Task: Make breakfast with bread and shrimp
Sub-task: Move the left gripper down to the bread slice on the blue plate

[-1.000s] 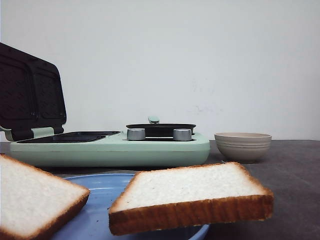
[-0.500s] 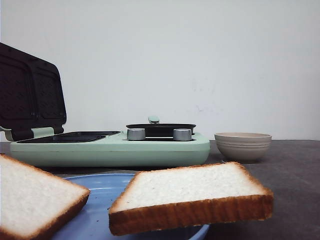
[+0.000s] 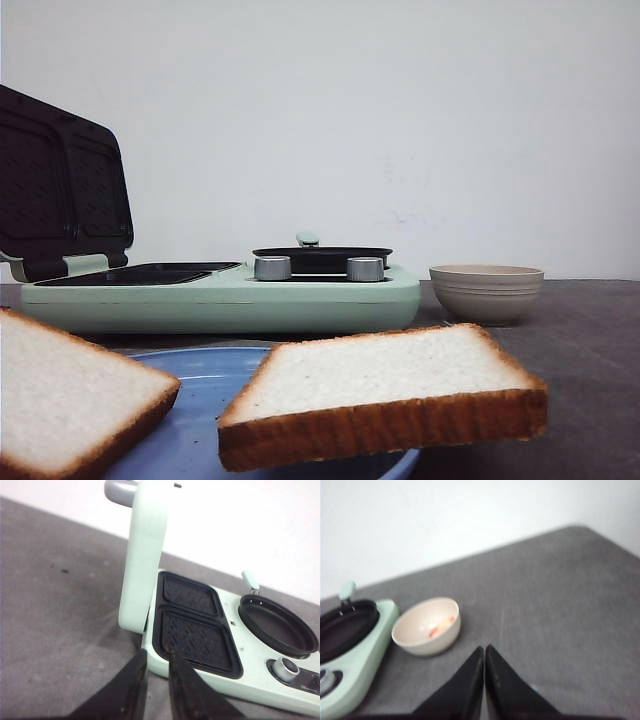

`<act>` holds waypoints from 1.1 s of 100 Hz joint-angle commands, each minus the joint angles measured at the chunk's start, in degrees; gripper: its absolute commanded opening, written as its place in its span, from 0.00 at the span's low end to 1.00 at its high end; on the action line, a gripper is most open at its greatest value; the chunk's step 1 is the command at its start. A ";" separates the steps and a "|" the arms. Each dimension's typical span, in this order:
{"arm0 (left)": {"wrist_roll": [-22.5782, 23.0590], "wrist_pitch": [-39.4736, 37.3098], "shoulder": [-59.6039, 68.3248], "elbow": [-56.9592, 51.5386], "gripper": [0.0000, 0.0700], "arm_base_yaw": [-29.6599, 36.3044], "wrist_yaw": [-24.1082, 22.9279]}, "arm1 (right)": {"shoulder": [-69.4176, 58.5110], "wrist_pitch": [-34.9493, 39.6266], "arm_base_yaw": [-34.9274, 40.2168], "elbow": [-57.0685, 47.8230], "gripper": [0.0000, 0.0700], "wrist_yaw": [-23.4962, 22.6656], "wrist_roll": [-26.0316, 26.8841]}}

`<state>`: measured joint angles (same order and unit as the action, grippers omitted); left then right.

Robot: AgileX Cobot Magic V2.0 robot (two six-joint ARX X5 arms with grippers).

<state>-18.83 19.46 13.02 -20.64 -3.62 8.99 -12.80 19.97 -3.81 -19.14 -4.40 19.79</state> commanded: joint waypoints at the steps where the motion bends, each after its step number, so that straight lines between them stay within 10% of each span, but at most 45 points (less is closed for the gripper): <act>1: 0.11 1.36 5.35 -4.83 0.01 0.00 0.04 | -5.99 3.04 0.02 -4.70 0.00 0.07 0.68; 47: 0.13 17.07 26.08 -24.65 0.01 0.26 5.57 | -24.92 12.63 2.27 -21.07 0.00 -0.96 0.42; 110: 9.31 32.85 31.89 -24.65 0.06 0.26 16.94 | -25.35 18.23 2.62 -21.07 0.11 -19.96 -5.29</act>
<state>-12.53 51.27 43.81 -44.31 -3.46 24.10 -37.65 38.52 -1.50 -39.40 -22.94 16.23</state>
